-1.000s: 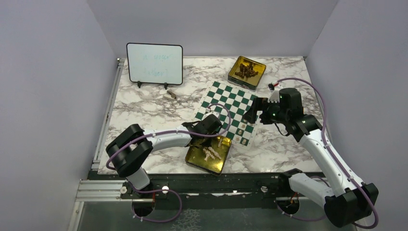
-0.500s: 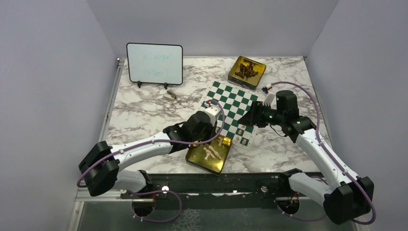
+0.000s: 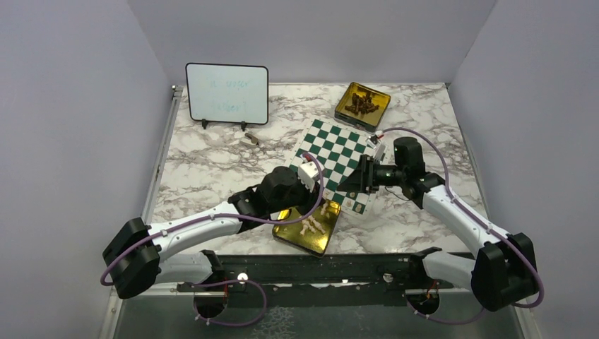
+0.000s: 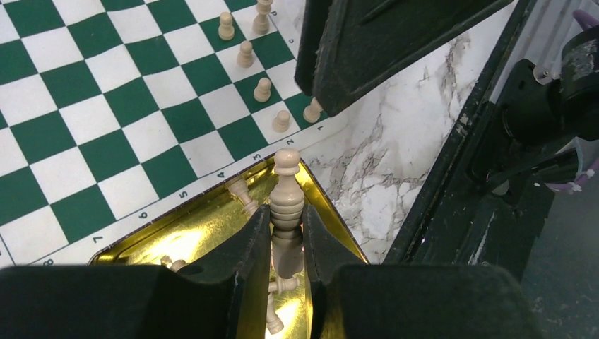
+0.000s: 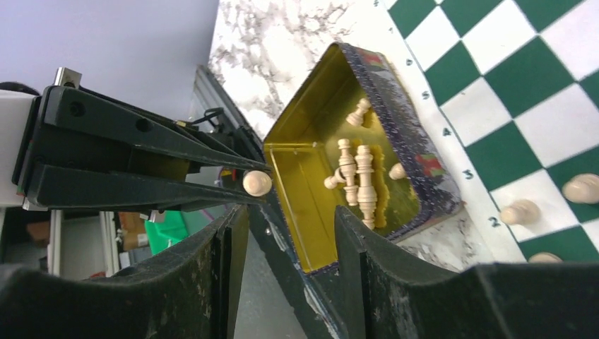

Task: Set up the chess pieces on the board
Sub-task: Pick up the chess piece from the storage box.

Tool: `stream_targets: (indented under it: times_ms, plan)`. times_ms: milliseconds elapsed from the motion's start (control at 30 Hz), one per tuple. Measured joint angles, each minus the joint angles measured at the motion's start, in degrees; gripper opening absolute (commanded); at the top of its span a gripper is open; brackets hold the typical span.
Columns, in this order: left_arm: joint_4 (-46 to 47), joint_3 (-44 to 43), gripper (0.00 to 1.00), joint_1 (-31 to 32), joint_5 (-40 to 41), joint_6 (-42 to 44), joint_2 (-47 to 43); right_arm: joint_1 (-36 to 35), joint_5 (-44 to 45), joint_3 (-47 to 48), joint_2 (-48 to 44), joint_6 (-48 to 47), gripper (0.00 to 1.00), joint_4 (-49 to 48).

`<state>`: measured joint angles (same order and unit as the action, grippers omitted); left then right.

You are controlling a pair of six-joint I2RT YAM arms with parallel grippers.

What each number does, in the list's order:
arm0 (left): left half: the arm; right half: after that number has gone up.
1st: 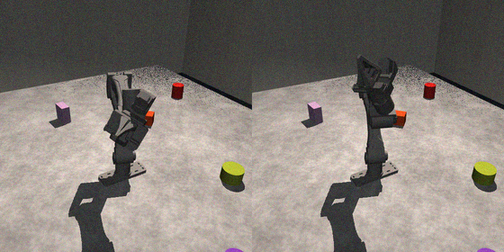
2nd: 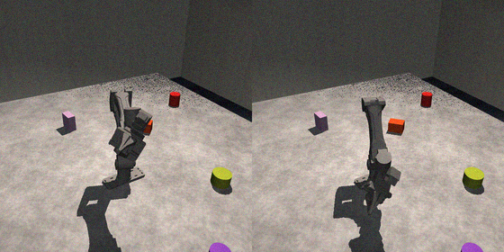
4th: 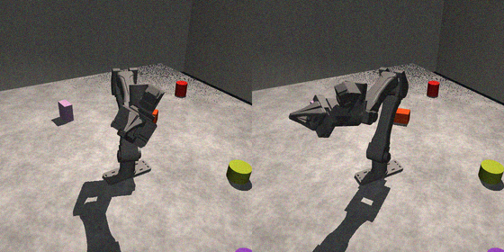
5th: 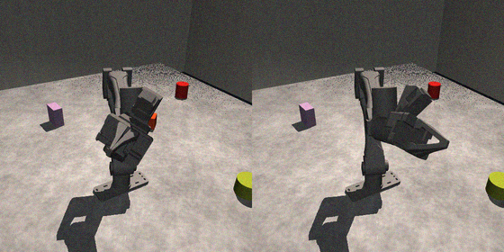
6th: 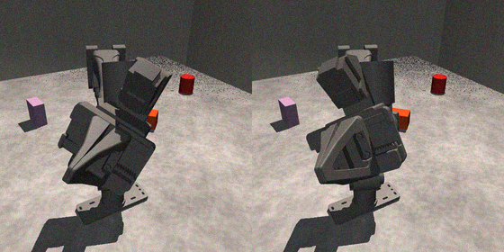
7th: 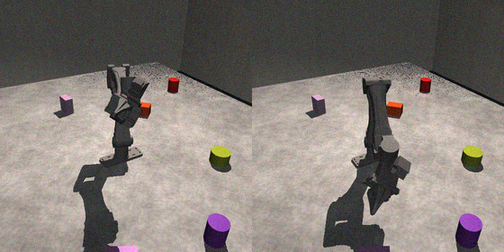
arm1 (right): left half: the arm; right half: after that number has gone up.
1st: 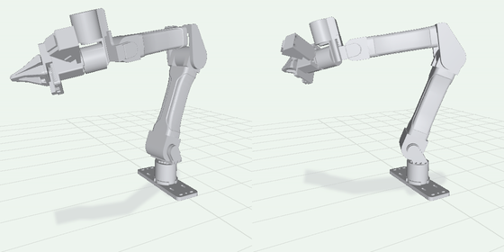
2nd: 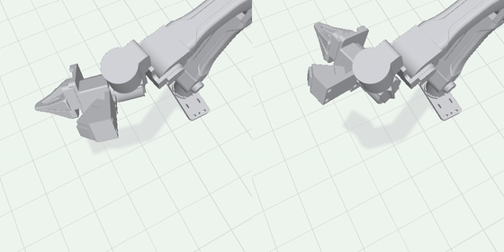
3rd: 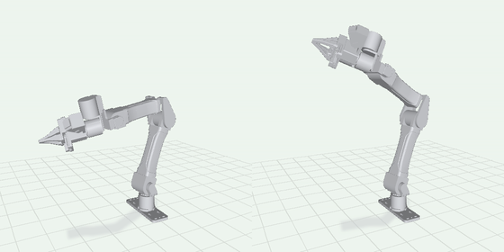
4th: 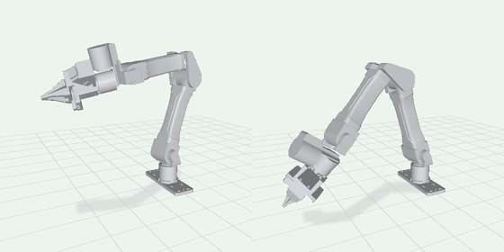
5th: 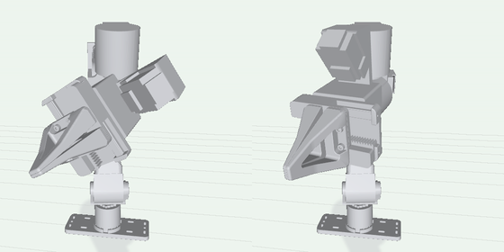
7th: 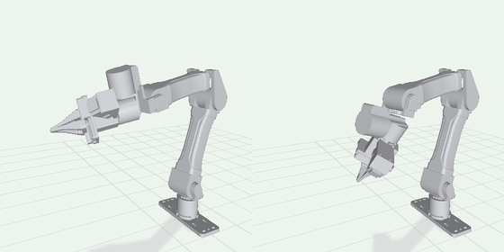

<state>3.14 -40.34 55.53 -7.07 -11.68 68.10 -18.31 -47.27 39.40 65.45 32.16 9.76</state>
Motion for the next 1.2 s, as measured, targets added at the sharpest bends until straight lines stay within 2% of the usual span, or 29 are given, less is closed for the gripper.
stream_targets:
  times_ms: [333, 833, 1100, 1200]
  plan:
    - [2.0, 0.0, 0.17, 0.0, -2.8, 1.9, -0.1, -2.4, -4.0, 0.0, 2.1, 2.1, 0.48, -4.8]
    - [3.2, 0.0, 0.15, 0.0, -3.7, 2.6, -0.1, -4.8, -5.6, -0.5, 3.6, 3.5, 0.34, -7.4]
    - [3.2, 0.0, 0.15, 0.0, -4.0, 2.8, -0.1, -5.0, -6.2, -0.7, 3.9, 4.1, 0.36, -9.7]
    - [3.2, 0.1, 0.15, 0.0, -4.0, 2.8, -0.1, -5.0, -6.2, -0.7, 4.0, 4.3, 0.31, -10.1]
